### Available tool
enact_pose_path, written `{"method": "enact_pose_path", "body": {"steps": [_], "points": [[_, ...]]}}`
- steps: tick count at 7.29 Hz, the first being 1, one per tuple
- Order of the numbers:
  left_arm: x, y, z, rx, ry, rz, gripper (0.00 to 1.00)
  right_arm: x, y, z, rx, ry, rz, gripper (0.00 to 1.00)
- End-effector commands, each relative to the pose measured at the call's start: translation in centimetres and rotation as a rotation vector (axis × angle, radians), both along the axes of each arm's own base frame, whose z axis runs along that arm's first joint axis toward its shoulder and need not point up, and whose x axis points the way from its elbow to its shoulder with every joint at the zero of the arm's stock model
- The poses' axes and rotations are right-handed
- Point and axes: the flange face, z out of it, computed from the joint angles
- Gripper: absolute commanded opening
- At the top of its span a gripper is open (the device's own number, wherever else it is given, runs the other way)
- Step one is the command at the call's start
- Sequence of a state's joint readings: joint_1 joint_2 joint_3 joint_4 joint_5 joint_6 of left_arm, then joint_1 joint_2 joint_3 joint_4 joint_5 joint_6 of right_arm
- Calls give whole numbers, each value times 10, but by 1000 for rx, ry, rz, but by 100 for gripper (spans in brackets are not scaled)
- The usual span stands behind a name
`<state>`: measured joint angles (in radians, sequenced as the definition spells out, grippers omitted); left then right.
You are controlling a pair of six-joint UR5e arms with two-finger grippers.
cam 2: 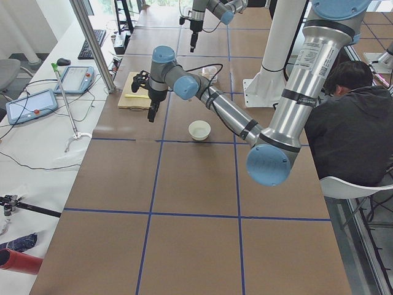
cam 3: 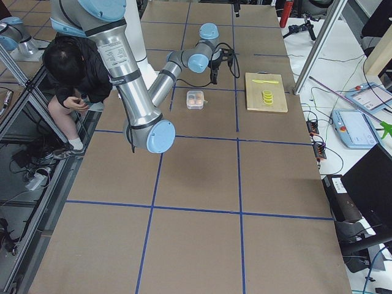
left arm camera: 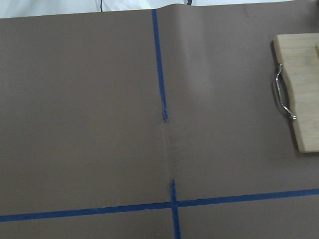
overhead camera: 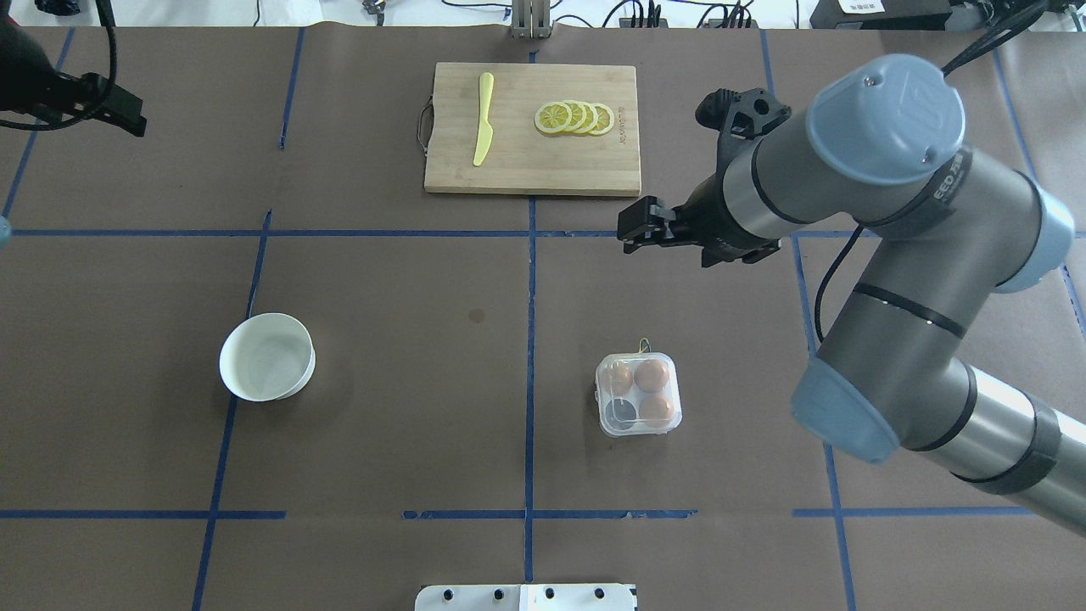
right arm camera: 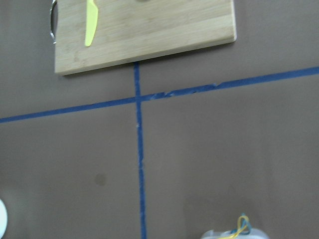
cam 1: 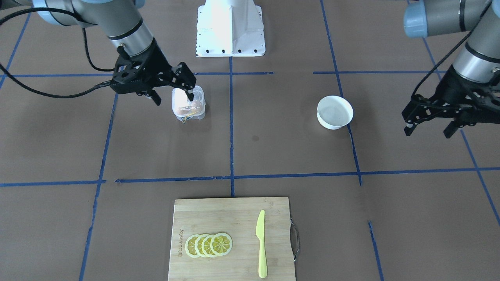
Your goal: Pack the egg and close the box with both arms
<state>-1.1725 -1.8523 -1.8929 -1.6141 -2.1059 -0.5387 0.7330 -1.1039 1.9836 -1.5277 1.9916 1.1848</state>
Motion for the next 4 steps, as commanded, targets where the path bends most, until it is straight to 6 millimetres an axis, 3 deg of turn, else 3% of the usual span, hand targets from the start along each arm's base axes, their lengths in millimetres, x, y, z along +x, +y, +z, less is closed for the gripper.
{"method": "enact_pose_path", "body": {"steps": [1, 2, 3, 4], "points": [[-79, -3, 55, 71, -75, 81, 100, 76, -36, 71, 112, 202, -96, 100], [-114, 6, 89, 85, -100, 129, 100, 125, -49, 111, 129, 247, -201, 100], [-139, 15, 112, 97, -112, 161, 100, 193, -55, 162, 163, 271, -267, 100], [-157, 26, 132, 105, -133, 182, 100, 248, -56, 209, 156, 256, -303, 100]]}}
